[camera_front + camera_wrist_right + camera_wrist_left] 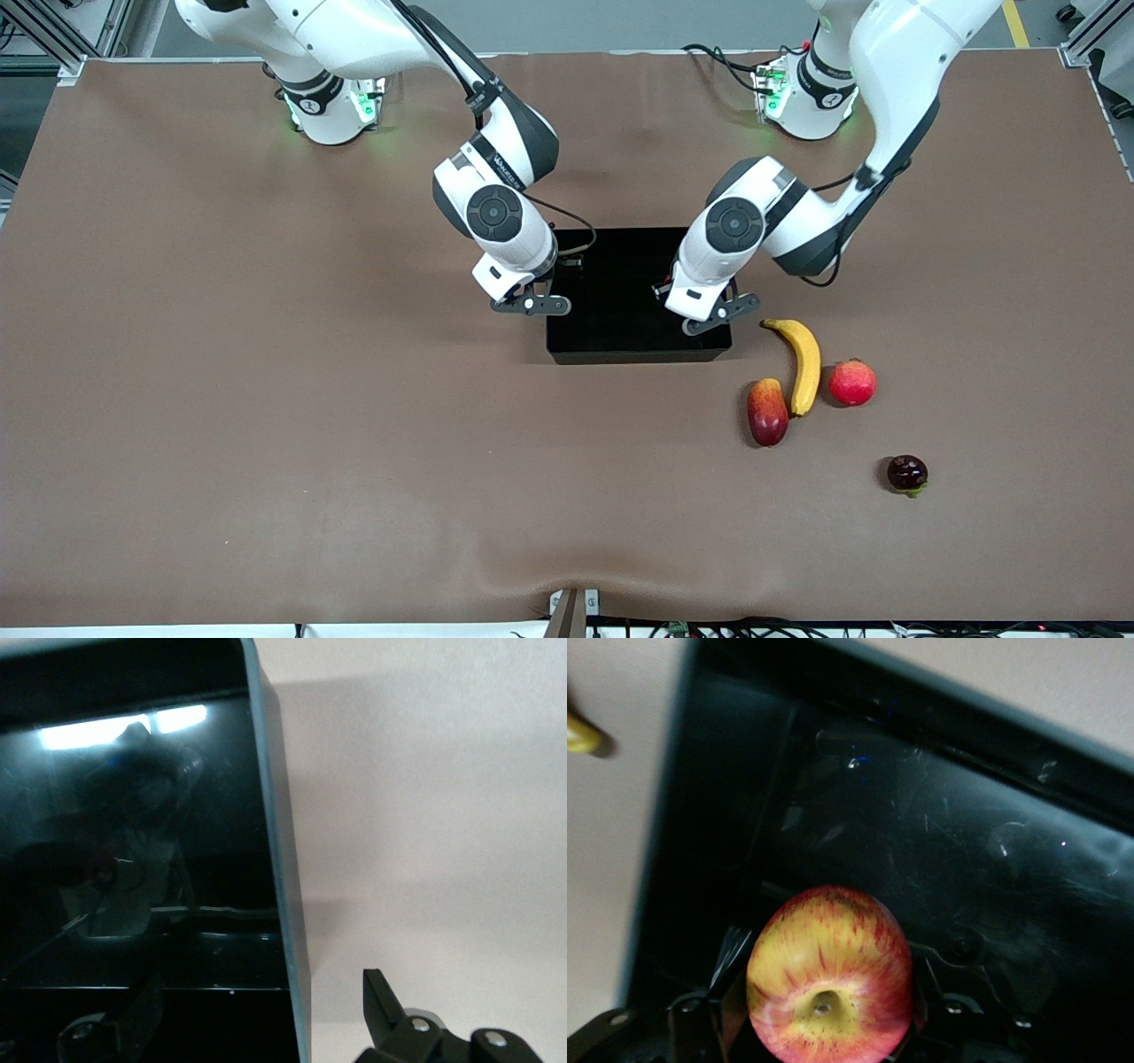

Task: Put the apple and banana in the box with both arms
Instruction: 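Open the left gripper to release the apple while the right gripper withdraws, then reach the left gripper to the banana while the right gripper returns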

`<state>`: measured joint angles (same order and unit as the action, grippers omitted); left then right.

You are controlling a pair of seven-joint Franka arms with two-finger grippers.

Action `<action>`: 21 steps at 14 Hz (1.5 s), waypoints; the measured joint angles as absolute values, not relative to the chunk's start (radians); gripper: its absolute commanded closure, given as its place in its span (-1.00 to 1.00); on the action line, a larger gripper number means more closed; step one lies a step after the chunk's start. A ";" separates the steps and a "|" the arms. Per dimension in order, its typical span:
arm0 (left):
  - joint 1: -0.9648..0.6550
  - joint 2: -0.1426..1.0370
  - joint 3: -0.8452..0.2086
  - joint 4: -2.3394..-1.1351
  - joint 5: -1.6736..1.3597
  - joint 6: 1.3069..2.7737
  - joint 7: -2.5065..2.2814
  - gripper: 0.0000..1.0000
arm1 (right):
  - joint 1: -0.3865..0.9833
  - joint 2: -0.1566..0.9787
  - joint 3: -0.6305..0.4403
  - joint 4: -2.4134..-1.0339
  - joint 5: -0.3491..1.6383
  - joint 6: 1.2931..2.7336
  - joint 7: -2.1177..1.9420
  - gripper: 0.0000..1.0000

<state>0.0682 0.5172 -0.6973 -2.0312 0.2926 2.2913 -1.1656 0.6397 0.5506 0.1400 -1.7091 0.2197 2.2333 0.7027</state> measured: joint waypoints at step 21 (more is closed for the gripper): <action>0.291 0.507 -0.723 -1.571 0.364 1.737 -0.816 -1.00 | 0.081 0.244 0.119 -1.670 0.208 1.796 -0.023 -1.00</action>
